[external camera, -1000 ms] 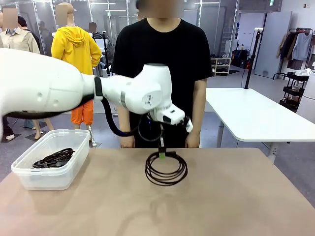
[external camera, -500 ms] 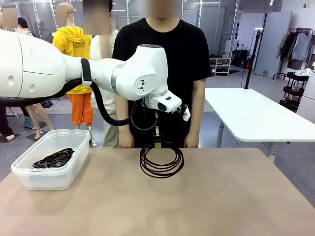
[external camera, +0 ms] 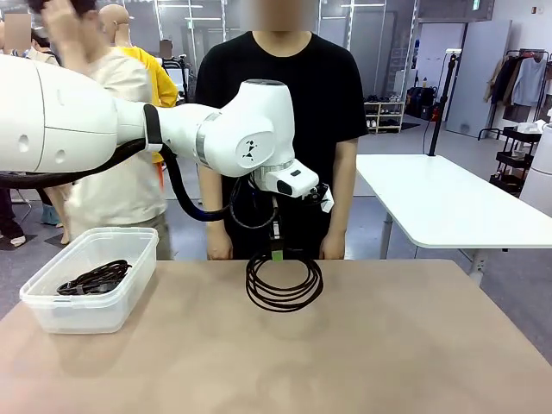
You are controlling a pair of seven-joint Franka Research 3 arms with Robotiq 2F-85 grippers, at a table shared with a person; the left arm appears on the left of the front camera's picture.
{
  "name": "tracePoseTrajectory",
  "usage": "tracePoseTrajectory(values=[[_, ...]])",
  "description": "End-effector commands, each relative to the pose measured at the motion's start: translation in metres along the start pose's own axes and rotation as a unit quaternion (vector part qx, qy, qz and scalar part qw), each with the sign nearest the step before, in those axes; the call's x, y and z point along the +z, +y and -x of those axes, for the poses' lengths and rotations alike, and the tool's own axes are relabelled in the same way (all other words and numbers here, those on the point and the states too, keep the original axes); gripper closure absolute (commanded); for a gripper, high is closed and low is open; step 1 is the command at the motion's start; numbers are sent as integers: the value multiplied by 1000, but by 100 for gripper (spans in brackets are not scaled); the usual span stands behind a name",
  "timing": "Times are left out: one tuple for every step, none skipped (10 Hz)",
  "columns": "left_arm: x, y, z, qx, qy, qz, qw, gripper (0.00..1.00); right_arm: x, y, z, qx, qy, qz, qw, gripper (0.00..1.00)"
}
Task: Organize and store the cables.
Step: Place the USB Extension Cable into the Organizing box.
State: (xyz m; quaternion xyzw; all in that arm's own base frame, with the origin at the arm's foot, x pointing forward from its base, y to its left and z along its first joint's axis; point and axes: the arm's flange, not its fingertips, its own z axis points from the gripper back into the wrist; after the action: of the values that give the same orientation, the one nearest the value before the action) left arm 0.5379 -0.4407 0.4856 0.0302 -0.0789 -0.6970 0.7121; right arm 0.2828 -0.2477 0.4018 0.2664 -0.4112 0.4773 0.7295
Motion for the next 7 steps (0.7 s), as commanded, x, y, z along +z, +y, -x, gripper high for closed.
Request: tracePoseTrajectory(values=[[23, 13, 35, -6, -21, 11, 1000, 85, 0, 4, 0, 9, 0, -1, 1000, 0], [30, 19, 69, -8, -32, 5, 999, 85, 0, 4, 0, 9, 0, -1, 1000, 0], [34, 20, 102, 10, -46, -5, 999, 85, 0, 4, 0, 9, 0, -1, 1000, 0], [42, 22, 135, 38, -66, -24, 997, 85, 0, 4, 0, 9, 0, -1, 1000, 0], [54, 23, 173, 81, -97, -47, 991, 85, 0, 4, 0, 9, 0, -1, 1000, 0], [62, 23, 205, 109, -111, -72, 985, 85, 0, 4, 0, 9, 0, -1, 1000, 0], [67, 20, 236, 126, -120, -88, 981, 85, 0, 4, 0, 9, 0, -1, 1000, 0]])
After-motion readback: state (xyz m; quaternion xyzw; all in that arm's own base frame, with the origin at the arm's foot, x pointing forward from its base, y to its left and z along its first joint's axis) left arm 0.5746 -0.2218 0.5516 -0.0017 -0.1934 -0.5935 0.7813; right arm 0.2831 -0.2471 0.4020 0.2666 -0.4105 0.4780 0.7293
